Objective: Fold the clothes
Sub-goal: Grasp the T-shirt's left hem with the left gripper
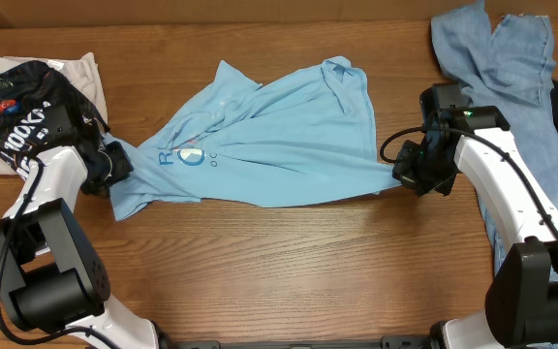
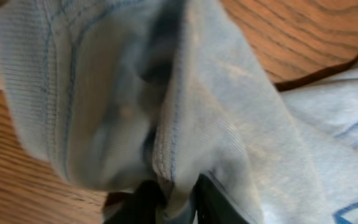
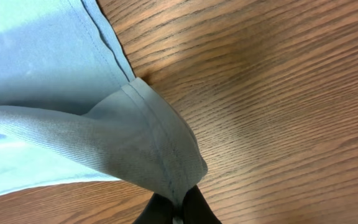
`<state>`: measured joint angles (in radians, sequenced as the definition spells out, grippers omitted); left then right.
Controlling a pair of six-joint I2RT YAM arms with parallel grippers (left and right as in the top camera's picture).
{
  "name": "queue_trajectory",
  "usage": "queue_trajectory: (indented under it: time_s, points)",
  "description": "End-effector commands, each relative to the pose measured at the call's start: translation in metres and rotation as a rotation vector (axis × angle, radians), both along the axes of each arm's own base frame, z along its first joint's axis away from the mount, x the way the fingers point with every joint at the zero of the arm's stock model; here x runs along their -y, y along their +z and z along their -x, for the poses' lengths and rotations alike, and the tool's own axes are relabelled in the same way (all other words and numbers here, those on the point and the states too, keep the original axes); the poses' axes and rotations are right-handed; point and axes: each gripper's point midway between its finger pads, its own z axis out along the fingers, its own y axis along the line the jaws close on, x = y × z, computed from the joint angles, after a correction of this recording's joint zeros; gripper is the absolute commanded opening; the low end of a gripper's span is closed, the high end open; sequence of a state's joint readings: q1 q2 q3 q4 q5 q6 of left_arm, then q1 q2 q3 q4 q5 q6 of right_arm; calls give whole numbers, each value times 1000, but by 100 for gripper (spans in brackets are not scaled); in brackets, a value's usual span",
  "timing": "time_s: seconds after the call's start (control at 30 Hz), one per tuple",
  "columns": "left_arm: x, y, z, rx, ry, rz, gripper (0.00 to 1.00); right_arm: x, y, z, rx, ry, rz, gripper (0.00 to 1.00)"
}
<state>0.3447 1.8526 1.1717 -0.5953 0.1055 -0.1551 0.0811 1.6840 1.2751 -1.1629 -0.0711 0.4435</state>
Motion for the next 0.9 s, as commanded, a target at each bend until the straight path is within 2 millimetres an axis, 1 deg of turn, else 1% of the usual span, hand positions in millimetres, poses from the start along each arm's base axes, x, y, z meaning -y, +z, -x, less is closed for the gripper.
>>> queue_trajectory:
  time_s: [0.0, 0.13, 0.2, 0.27, 0.43, 0.63, 0.73, 0.87]
  points:
    - [7, 13, -12, 46, -23, 37, 20, 2, 4, -1, 20, 9, 18, 4]
    - [8, 19, -10, 45, -22, 36, 24, 2, 4, -2, 22, 9, 18, 4]
    - [9, 18, -7, 32, -22, 41, 31, 2, 4, -2, 22, 9, 18, 4]
    - [10, 17, -2, 11, -21, 48, 34, 2, 4, -2, 22, 9, 18, 4]
    - [15, 13, 9, -36, -20, 66, 32, 3, 4, -2, 22, 8, 25, 4]
    - [16, 15, 13, -49, -20, 72, 27, 3, 4, -2, 22, 9, 25, 4]
    - [15, 22, 11, -29, -18, 64, 27, 3, 4, -2, 22, 8, 25, 4]
    - [13, 43, 4, 18, -17, 48, 29, 3, 4, -2, 22, 8, 25, 4]
